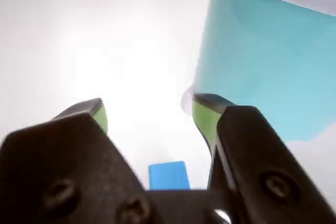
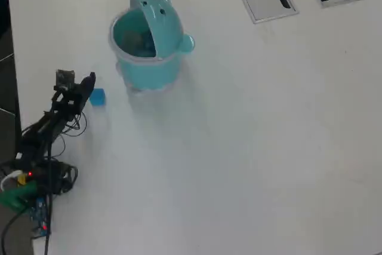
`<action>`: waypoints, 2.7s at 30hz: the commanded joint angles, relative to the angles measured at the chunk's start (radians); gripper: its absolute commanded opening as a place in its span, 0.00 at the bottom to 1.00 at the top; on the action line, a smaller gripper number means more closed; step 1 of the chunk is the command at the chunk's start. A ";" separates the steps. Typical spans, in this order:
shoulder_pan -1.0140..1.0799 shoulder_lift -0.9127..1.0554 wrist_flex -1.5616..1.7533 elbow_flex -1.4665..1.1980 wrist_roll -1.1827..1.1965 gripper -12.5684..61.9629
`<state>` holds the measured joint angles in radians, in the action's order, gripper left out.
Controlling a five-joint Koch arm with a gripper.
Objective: Grasp RGB lego blocks and put them in the bin one by one.
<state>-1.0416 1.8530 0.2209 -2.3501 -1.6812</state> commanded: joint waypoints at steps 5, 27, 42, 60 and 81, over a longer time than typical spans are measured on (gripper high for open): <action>0.003 -0.074 0.020 0.014 -0.072 0.57; 0.028 -0.235 0.048 -0.021 -0.091 0.57; 0.075 -0.314 0.077 -0.025 -0.117 0.57; 0.063 -0.399 0.245 -0.069 -0.064 0.33; 0.038 0.028 0.279 -0.037 0.017 0.26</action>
<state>-0.9925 1.8178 0.4295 -2.4544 -1.6797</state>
